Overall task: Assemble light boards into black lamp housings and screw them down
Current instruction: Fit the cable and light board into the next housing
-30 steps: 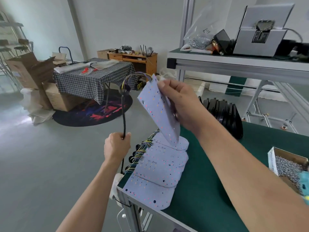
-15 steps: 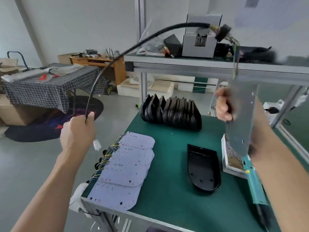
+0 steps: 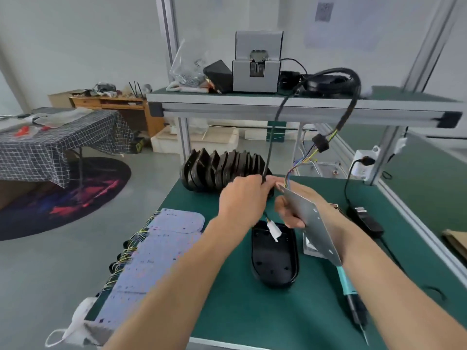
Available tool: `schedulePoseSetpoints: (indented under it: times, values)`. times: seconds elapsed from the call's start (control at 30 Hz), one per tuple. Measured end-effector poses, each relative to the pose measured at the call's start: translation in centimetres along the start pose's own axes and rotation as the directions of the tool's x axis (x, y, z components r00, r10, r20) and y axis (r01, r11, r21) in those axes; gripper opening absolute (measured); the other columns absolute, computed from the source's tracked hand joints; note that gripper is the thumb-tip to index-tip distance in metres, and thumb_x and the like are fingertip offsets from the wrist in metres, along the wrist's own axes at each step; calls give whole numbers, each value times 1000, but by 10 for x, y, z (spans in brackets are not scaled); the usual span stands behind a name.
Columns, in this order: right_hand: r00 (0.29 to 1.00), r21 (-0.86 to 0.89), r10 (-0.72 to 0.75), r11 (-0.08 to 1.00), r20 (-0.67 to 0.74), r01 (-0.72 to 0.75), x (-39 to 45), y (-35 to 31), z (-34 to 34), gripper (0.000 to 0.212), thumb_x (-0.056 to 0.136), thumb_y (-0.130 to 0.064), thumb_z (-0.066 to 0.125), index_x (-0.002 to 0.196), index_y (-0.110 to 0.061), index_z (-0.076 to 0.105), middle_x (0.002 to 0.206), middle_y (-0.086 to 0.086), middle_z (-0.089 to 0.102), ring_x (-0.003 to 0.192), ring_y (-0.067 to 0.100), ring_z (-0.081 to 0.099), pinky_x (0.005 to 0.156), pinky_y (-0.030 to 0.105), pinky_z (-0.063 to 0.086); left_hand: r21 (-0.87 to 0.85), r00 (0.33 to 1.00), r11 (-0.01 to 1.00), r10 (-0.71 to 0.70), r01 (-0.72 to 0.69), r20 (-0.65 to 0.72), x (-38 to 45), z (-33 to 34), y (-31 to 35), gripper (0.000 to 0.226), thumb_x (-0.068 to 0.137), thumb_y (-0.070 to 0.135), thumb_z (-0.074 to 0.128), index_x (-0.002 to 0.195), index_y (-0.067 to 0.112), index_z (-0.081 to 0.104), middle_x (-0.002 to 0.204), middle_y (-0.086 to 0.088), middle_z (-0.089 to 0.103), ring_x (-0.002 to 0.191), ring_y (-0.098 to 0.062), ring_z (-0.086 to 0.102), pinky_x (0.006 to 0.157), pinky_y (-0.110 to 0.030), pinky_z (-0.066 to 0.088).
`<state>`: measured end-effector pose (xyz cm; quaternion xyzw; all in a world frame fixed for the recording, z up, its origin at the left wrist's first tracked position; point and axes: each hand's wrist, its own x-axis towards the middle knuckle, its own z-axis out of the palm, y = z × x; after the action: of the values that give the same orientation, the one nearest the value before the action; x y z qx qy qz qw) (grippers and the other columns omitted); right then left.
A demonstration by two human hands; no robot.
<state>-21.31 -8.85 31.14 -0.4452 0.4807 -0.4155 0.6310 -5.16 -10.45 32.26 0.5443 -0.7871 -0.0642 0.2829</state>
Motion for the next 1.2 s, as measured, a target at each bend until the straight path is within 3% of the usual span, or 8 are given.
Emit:
schedulePoseSetpoints:
  times: [0.1,0.2,0.37,0.47,0.57,0.8,0.93,1.2]
  values:
    - [958,-149,-279,952,-72,266,-13,10,-8,66,90,-66,67,127,-11,65,62,5,50,39,12,31,42,19,30,257,980,946,188,-197,60,-5,32,2,30,111,39,37,102,17,56,93,-13,71,92,-40,68,65,-37,34]
    - [931,-237,-313,934,-188,267,-12,17,-11,57,107,-39,56,121,16,56,58,1,37,43,7,32,44,16,31,192,958,939,286,-286,30,-8,44,-5,38,108,37,45,135,12,56,86,-18,72,84,-44,66,63,-38,30]
    - [879,-199,-341,937,-333,288,-6,21,-17,39,109,-19,49,104,18,61,66,17,51,39,5,41,41,15,35,-233,987,971,80,-45,143,-18,55,-30,50,96,62,57,121,19,67,80,5,68,93,-24,67,80,-37,50]
    - [846,-240,-372,924,-382,298,0,25,-23,36,104,-14,53,98,22,52,76,20,50,47,13,40,43,18,39,-169,968,965,-169,200,183,-29,72,-55,51,100,66,41,83,22,60,75,6,57,95,-32,64,76,-38,44]
    - [812,-403,-415,881,-410,246,6,32,-31,21,97,-18,62,84,-3,70,68,2,67,61,16,55,58,23,48,-55,907,940,-307,336,290,-40,91,-70,56,96,67,50,91,12,61,98,-8,69,102,-34,64,81,-38,47]
    - [744,-603,-540,762,-393,235,9,43,-39,19,98,-19,62,86,-26,75,84,-16,76,83,5,70,79,24,53,-238,848,853,-352,465,396,-46,111,-66,37,85,35,68,75,3,56,69,-13,59,62,-33,57,65,-42,57]
    - [742,-600,-547,761,-388,247,6,45,-41,18,98,-15,63,86,-22,74,81,-18,73,74,-4,64,64,8,43,-317,855,805,-406,501,322,-48,113,-64,34,83,31,66,86,-2,63,70,-4,55,64,-23,44,55,-30,39]
    - [725,-628,-603,715,-332,307,-2,44,-34,22,100,-8,61,93,-24,75,96,-12,76,88,-5,69,78,9,48,-421,861,752,-429,507,272,-52,106,-60,33,77,34,67,82,2,67,68,-3,61,63,-18,50,56,-28,44]
